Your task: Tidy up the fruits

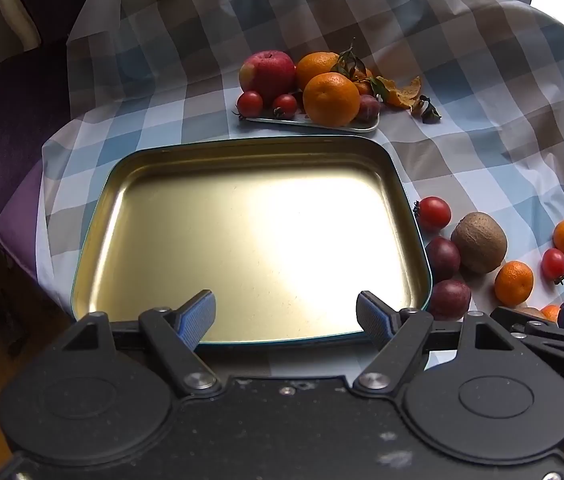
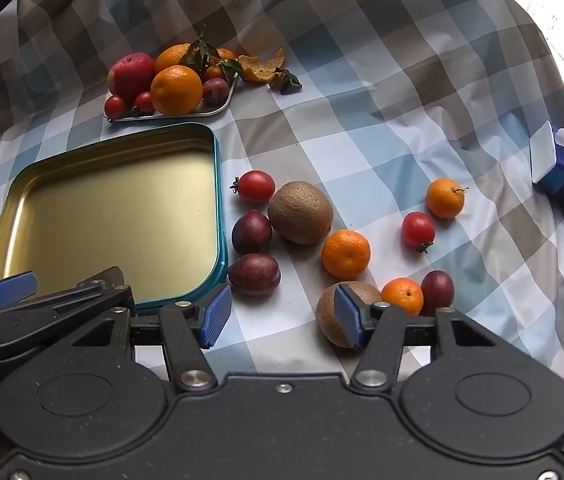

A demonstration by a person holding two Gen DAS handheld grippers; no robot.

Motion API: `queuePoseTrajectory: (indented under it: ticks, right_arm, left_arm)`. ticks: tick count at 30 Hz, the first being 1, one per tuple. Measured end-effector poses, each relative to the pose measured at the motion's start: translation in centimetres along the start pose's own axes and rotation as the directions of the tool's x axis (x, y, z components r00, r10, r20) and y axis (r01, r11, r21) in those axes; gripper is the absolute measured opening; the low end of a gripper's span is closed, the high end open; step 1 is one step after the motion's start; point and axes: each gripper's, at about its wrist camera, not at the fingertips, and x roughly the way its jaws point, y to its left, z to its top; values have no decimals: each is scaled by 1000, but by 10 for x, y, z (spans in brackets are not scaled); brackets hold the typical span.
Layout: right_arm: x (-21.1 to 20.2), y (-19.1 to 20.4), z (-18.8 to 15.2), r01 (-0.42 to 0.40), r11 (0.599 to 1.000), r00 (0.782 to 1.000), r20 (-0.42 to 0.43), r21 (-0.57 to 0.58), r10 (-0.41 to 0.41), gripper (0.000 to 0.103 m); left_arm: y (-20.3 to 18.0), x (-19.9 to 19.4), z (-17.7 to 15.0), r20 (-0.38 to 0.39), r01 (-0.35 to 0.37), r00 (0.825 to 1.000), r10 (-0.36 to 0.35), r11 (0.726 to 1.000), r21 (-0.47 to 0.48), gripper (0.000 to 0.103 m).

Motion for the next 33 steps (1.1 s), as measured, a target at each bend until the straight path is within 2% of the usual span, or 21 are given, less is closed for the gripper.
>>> queuePoseTrajectory:
  ticks: [33]
  right_arm:
    - [5, 1, -1, 5, 1000, 1000, -20, -2, -5, 61]
  left_arm:
    - [1, 5, -1, -24, -2, 1000, 2, 1000, -14, 80]
